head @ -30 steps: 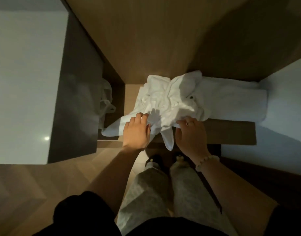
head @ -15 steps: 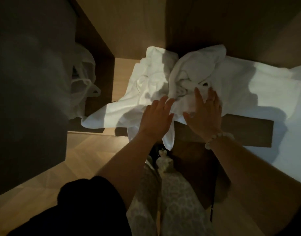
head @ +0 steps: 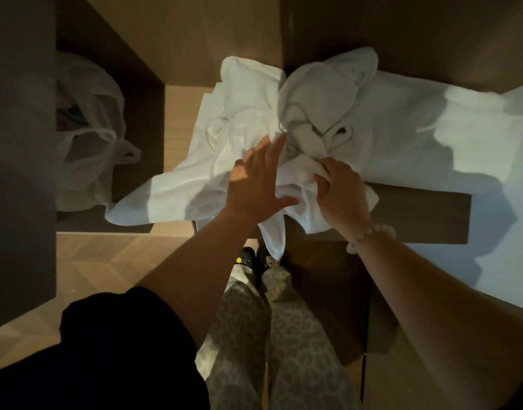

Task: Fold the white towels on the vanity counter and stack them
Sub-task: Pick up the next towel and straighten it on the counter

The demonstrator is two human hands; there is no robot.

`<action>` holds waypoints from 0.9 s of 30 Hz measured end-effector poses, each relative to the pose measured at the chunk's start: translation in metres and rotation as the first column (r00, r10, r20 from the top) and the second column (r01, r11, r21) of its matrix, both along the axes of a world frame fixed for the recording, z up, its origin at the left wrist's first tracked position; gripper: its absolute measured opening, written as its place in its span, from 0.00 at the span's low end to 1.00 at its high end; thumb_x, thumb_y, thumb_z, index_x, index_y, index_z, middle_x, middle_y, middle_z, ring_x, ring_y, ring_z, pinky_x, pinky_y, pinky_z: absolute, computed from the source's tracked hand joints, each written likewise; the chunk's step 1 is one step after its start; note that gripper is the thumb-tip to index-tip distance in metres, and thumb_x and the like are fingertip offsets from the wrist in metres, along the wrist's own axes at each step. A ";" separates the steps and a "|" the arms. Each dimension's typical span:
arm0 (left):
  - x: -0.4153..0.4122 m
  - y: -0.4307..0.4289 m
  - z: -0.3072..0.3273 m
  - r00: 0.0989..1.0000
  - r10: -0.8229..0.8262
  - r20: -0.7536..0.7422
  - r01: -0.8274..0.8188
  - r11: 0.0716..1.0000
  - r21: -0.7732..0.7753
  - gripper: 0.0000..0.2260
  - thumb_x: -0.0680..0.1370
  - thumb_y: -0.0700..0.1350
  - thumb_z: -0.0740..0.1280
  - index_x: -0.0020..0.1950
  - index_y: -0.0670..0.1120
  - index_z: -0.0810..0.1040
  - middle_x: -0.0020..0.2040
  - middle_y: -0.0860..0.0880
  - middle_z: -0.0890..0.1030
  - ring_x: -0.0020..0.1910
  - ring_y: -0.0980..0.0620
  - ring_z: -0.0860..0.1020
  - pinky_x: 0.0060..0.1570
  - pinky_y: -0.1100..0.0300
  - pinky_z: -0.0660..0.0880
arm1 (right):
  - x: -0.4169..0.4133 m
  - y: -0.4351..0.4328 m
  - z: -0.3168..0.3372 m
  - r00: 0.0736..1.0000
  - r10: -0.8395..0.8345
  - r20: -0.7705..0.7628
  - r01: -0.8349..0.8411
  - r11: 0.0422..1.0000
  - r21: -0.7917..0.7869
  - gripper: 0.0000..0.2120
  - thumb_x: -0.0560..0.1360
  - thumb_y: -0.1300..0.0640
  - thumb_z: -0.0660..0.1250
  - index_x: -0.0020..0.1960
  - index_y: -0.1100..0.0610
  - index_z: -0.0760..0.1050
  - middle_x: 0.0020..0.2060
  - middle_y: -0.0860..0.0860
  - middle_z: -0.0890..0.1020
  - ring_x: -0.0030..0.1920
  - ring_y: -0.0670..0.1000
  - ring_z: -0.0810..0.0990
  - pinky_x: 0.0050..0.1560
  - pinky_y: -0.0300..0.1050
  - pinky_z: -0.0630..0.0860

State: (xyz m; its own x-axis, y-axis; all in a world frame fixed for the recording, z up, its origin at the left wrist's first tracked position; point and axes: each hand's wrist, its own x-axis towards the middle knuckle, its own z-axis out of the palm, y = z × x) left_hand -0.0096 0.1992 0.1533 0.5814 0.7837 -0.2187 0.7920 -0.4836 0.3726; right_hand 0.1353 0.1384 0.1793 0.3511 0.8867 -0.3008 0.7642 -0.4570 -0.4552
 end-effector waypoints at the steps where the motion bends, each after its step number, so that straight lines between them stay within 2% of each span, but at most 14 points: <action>1: -0.001 -0.002 0.003 1.000 0.007 -0.021 -0.007 1.000 0.029 0.51 0.56 0.66 0.76 0.72 0.41 0.66 0.63 0.38 0.75 0.57 0.39 0.77 0.49 0.48 0.76 | -0.001 0.001 0.006 0.999 -0.021 -0.034 0.022 0.999 0.029 0.13 0.79 0.61 0.58 0.63 0.60 0.72 0.55 0.56 0.78 0.54 0.50 0.76 0.48 0.34 0.65; 3: -0.002 -0.007 0.011 1.000 0.027 -0.009 -0.026 0.998 0.051 0.51 0.54 0.65 0.77 0.71 0.40 0.68 0.63 0.37 0.75 0.55 0.37 0.77 0.47 0.47 0.76 | -0.003 0.002 0.023 0.996 -0.039 -0.074 0.045 0.996 0.071 0.13 0.79 0.62 0.58 0.62 0.60 0.73 0.54 0.55 0.79 0.52 0.48 0.75 0.48 0.32 0.64; 6: -0.001 -0.014 0.032 0.991 0.106 0.078 -0.109 0.993 0.038 0.49 0.57 0.63 0.78 0.72 0.43 0.65 0.68 0.33 0.69 0.61 0.32 0.72 0.52 0.43 0.74 | -0.004 0.004 0.053 0.992 -0.029 -0.125 0.046 0.990 0.133 0.13 0.78 0.64 0.58 0.61 0.61 0.74 0.54 0.55 0.79 0.52 0.49 0.75 0.48 0.28 0.63; 8: 0.001 -0.016 0.053 0.973 0.193 0.127 -0.191 0.981 -0.028 0.48 0.62 0.62 0.76 0.75 0.45 0.60 0.73 0.33 0.60 0.70 0.33 0.63 0.63 0.42 0.67 | -0.004 0.004 0.074 0.989 -0.027 -0.146 0.057 0.977 0.204 0.13 0.78 0.65 0.59 0.60 0.62 0.75 0.53 0.55 0.80 0.50 0.46 0.74 0.46 0.21 0.63; 10: 0.003 -0.016 0.075 0.968 0.218 0.126 -0.208 0.974 -0.088 0.49 0.64 0.62 0.74 0.77 0.46 0.54 0.76 0.36 0.53 0.75 0.38 0.54 0.70 0.47 0.57 | -0.003 0.004 0.099 0.987 -0.034 -0.156 0.076 0.959 0.272 0.12 0.77 0.65 0.61 0.59 0.63 0.76 0.52 0.56 0.80 0.49 0.46 0.74 0.47 0.18 0.62; 14: 0.004 -0.003 0.120 0.970 0.208 0.129 -0.195 0.975 -0.103 0.49 0.67 0.63 0.72 0.77 0.46 0.49 0.78 0.42 0.48 0.77 0.46 0.48 0.73 0.54 0.50 | 0.000 0.014 0.156 0.972 -0.076 -0.221 0.157 0.913 0.378 0.12 0.77 0.65 0.62 0.60 0.62 0.75 0.53 0.54 0.79 0.51 0.44 0.73 0.49 0.30 0.67; 16: 0.005 0.004 0.145 0.963 0.202 0.180 -0.186 0.977 -0.105 0.48 0.67 0.61 0.73 0.77 0.46 0.51 0.78 0.44 0.52 0.76 0.47 0.51 0.73 0.54 0.52 | -0.001 0.023 0.185 0.963 -0.091 -0.254 0.195 0.885 0.422 0.12 0.77 0.65 0.61 0.60 0.61 0.75 0.52 0.51 0.78 0.52 0.45 0.74 0.50 0.31 0.69; 19: 0.010 0.009 0.180 0.915 0.222 0.336 -0.176 0.971 -0.163 0.45 0.67 0.60 0.74 0.75 0.45 0.56 0.73 0.45 0.65 0.71 0.47 0.65 0.68 0.51 0.65 | -0.006 0.032 0.222 0.965 -0.078 -0.251 0.196 0.850 0.488 0.12 0.77 0.65 0.61 0.59 0.62 0.75 0.52 0.52 0.79 0.51 0.47 0.75 0.52 0.36 0.72; 21: 0.014 0.011 0.205 0.853 0.287 0.437 -0.201 0.952 -0.231 0.41 0.68 0.58 0.73 0.74 0.45 0.60 0.66 0.47 0.73 0.61 0.48 0.74 0.58 0.55 0.73 | -0.011 0.035 0.245 0.959 -0.052 -0.278 0.196 0.833 0.518 0.12 0.76 0.66 0.61 0.58 0.62 0.75 0.49 0.48 0.77 0.50 0.44 0.73 0.50 0.27 0.69; 22: 0.016 0.012 0.219 0.820 0.318 0.475 -0.207 0.940 -0.272 0.38 0.68 0.56 0.73 0.72 0.44 0.62 0.62 0.48 0.76 0.56 0.50 0.76 0.52 0.62 0.73 | -0.013 0.036 0.256 0.957 -0.028 -0.289 0.186 0.826 0.533 0.12 0.76 0.66 0.61 0.58 0.63 0.75 0.48 0.46 0.76 0.50 0.42 0.73 0.48 0.23 0.67; 24: 0.019 0.013 0.241 0.778 0.334 0.532 -0.198 0.934 -0.297 0.31 0.69 0.54 0.73 0.67 0.43 0.67 0.56 0.49 0.78 0.52 0.51 0.77 0.43 0.73 0.68 | -0.017 0.038 0.276 0.957 0.032 -0.289 0.145 0.810 0.568 0.11 0.75 0.68 0.62 0.57 0.64 0.75 0.48 0.47 0.76 0.49 0.41 0.73 0.46 0.21 0.65; 27: 0.021 0.014 0.275 0.709 0.378 0.595 -0.226 0.921 -0.316 0.24 0.71 0.54 0.69 0.64 0.45 0.71 0.51 0.51 0.79 0.50 0.54 0.77 0.44 0.69 0.69 | -0.019 0.038 0.307 0.930 0.103 -0.354 0.140 0.789 0.598 0.11 0.74 0.69 0.61 0.53 0.59 0.75 0.42 0.44 0.77 0.41 0.34 0.74 0.43 0.22 0.66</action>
State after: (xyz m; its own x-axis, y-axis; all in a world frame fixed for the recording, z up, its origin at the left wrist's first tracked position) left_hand 0.0118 0.2136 0.4283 0.3810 0.9224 -0.0633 0.4226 -0.1128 0.8992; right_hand 0.1165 0.1763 0.4859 0.3483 0.9181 0.1893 0.4910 -0.0067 -0.8711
